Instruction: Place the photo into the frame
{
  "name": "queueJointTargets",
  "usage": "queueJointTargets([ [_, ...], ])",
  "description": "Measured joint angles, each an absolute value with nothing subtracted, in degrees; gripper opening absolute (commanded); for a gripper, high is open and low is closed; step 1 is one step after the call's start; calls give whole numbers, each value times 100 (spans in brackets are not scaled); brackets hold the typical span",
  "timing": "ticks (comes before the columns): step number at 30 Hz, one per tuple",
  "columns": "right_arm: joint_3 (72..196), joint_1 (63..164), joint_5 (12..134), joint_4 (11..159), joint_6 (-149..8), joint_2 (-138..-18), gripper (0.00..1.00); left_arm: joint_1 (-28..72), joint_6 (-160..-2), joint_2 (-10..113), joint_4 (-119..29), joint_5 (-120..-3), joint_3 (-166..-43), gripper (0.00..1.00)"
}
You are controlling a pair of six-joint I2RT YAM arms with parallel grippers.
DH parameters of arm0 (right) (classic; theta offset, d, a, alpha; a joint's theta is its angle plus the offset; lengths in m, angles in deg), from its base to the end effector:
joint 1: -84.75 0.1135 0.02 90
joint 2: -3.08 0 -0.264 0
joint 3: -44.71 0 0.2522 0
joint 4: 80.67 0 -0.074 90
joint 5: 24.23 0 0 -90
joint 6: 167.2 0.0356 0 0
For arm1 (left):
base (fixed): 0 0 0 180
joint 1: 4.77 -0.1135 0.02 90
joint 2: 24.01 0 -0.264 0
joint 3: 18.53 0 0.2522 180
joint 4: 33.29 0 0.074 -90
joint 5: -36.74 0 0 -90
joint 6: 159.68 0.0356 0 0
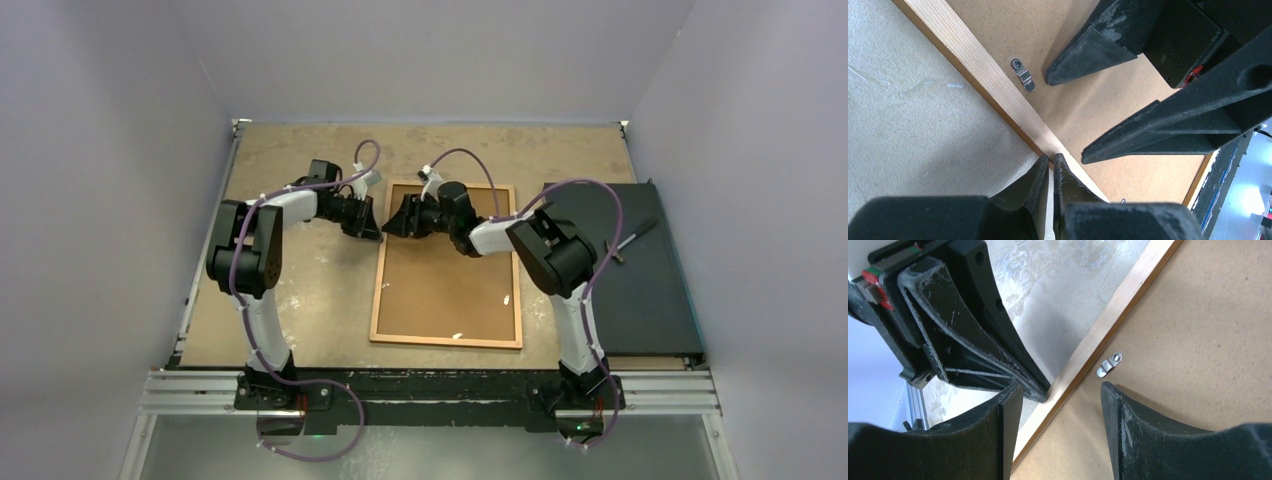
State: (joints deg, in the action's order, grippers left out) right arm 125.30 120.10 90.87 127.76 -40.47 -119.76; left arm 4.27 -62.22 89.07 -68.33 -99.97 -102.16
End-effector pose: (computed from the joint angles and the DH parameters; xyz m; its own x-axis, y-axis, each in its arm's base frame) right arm 0.3608 0.2744 0.1404 -0.6704 0.1884 -0.7177 -0.5727 0.4836 0.6619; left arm 0.3766 -0.0862 0.1436 -0.8296 0.2221 -0.5123 0.5295 0.6042 -0.5955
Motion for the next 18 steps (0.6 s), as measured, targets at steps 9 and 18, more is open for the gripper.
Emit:
queueJointTargets([
  [9, 12724, 12010, 9023, 12743, -4053, -12129, 56, 427, -6222, 8907, -6831, -10002, -10216, 4],
  [18, 12733, 12012, 8927, 12735, -4001, -12140, 54, 427, -6220, 8907, -6831, -10002, -10213, 3],
])
